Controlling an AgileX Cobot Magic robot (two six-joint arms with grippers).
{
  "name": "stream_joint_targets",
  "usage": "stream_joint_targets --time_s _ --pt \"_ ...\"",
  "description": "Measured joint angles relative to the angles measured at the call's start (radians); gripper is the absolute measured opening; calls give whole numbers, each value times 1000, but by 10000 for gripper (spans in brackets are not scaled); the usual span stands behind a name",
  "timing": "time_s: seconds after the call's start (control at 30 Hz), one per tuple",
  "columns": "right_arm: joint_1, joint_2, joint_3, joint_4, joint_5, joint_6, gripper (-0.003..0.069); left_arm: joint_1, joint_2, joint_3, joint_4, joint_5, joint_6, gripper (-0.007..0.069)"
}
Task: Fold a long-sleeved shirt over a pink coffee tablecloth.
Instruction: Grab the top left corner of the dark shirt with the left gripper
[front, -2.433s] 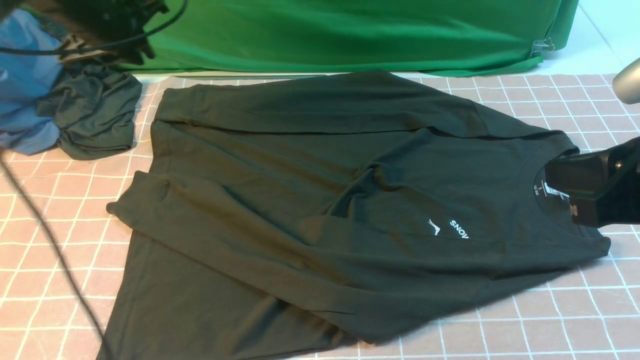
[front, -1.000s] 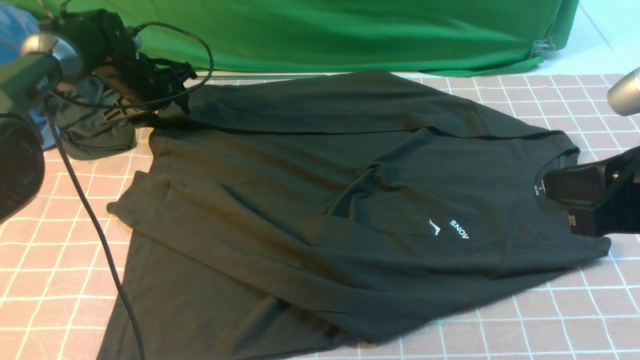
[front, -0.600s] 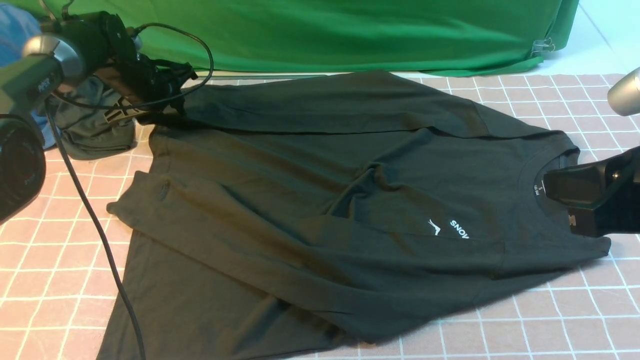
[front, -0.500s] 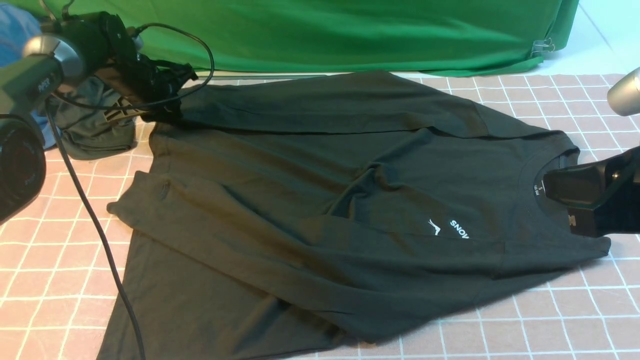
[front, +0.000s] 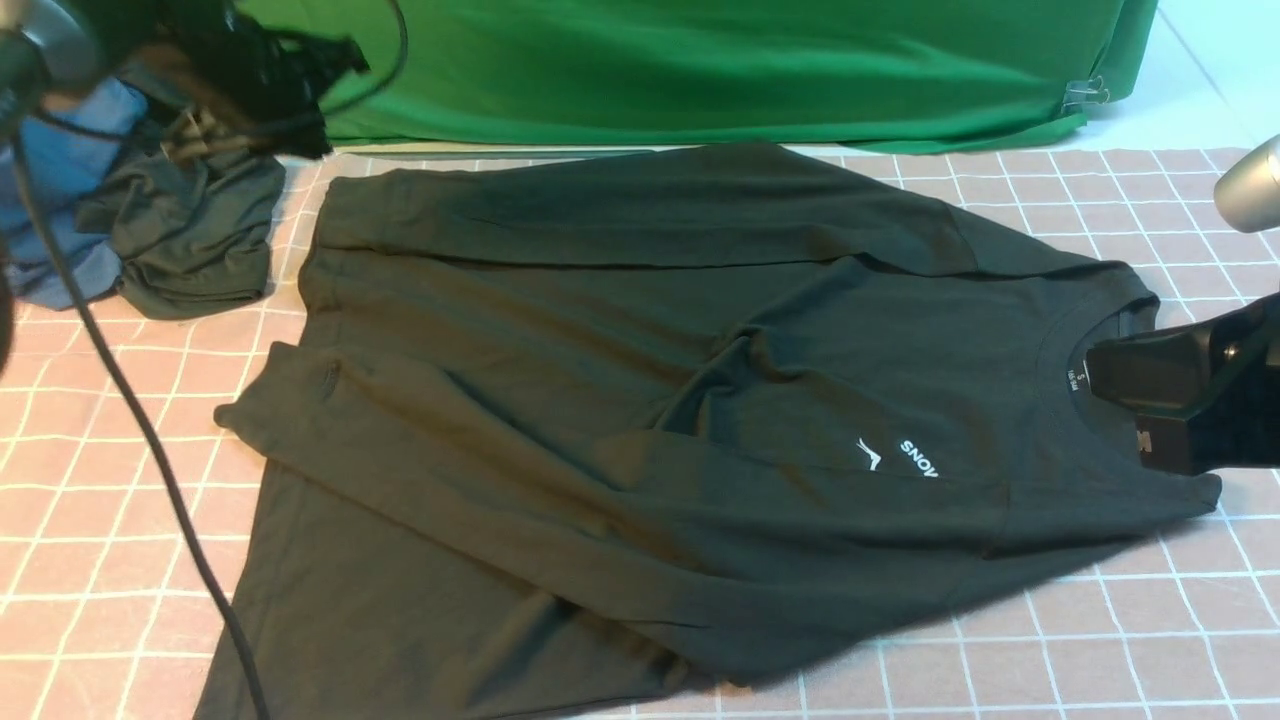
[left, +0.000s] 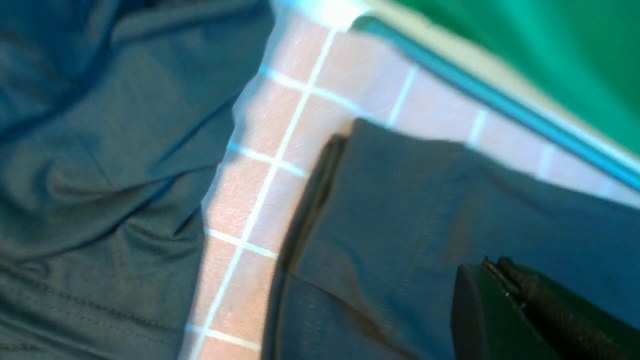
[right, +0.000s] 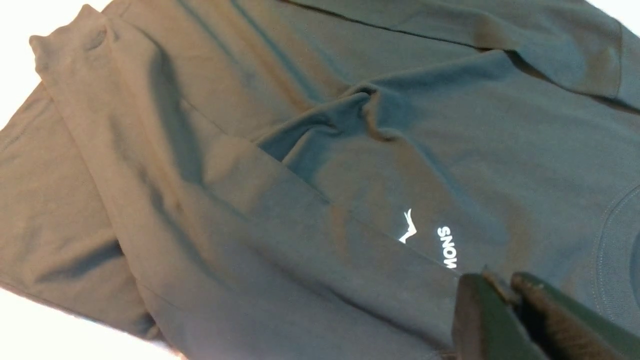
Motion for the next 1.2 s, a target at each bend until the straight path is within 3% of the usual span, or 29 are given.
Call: stream_joint_targets --time_s 0.3,0.47,0.6,0.63,0.73,0.8,1.2 --pt "0 0 0 0 0 0 109 0 67 -2 -25 6 -3 50" --pt "0 0 0 0 0 0 109 0 139 -2 -41 9 -28 217" --pt "0 0 0 0 0 0 109 0 151 -2 -41 -21 -34 406" --pt "0 0 0 0 0 0 109 0 151 -2 -41 -23 -34 406" --pt "0 0 0 0 0 0 109 -1 151 -2 -43 -58 -35 512" --pt "0 0 0 0 0 0 109 -1 151 -2 -45 -65 -35 540" --pt "0 0 0 0 0 0 108 -1 158 -2 -55 -40 -35 539"
